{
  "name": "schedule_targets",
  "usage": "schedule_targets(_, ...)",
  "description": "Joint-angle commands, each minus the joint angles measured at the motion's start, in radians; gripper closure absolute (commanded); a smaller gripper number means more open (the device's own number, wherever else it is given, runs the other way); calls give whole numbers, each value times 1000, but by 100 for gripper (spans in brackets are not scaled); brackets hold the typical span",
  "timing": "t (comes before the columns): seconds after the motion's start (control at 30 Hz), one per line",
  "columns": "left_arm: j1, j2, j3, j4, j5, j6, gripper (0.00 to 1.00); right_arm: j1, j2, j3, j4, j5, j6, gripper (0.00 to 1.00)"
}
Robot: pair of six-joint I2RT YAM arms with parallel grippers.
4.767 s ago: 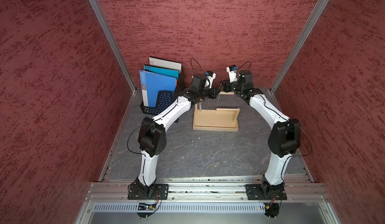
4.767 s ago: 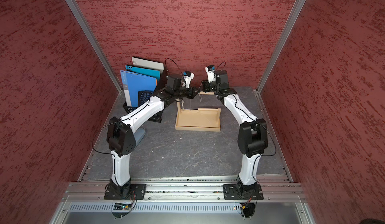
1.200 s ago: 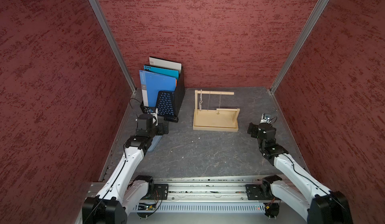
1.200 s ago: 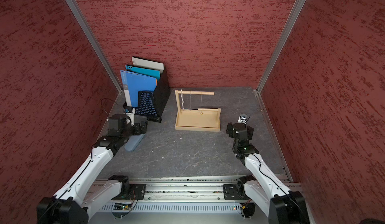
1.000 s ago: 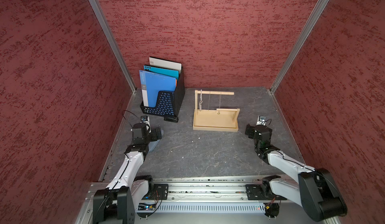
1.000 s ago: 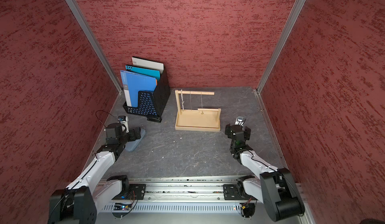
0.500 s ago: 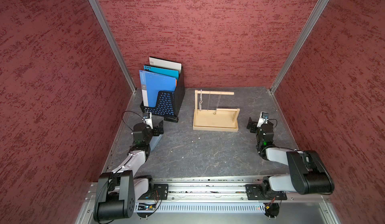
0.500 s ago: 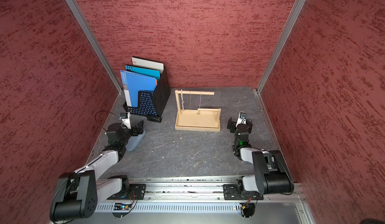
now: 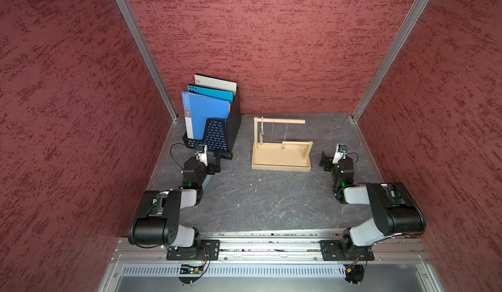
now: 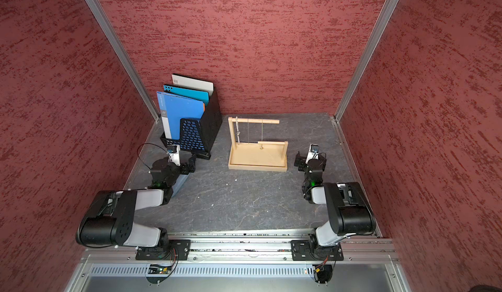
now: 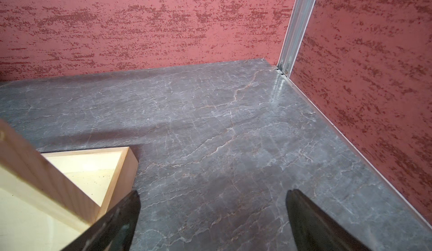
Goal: Hang the necklace on the jewelry display stand
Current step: Reset both arms
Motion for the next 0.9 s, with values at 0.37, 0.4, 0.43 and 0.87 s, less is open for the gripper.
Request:
schedule_targets(0.37, 45, 61, 52, 39, -4, -39, 1, 0, -2, 9, 13, -8, 6, 1)
schedule_targets(0.4, 45, 63, 51, 45, -6, -39, 1, 0, -2, 10, 13, -7, 6, 1)
schedule_targets(0.43, 44, 64, 51, 51, -6, -39, 0, 0, -2, 9, 13, -7, 7, 1)
schedule_targets(0.87, 44, 62, 51, 45, -6, -40, 1, -1, -2, 10, 13, -7, 7, 1)
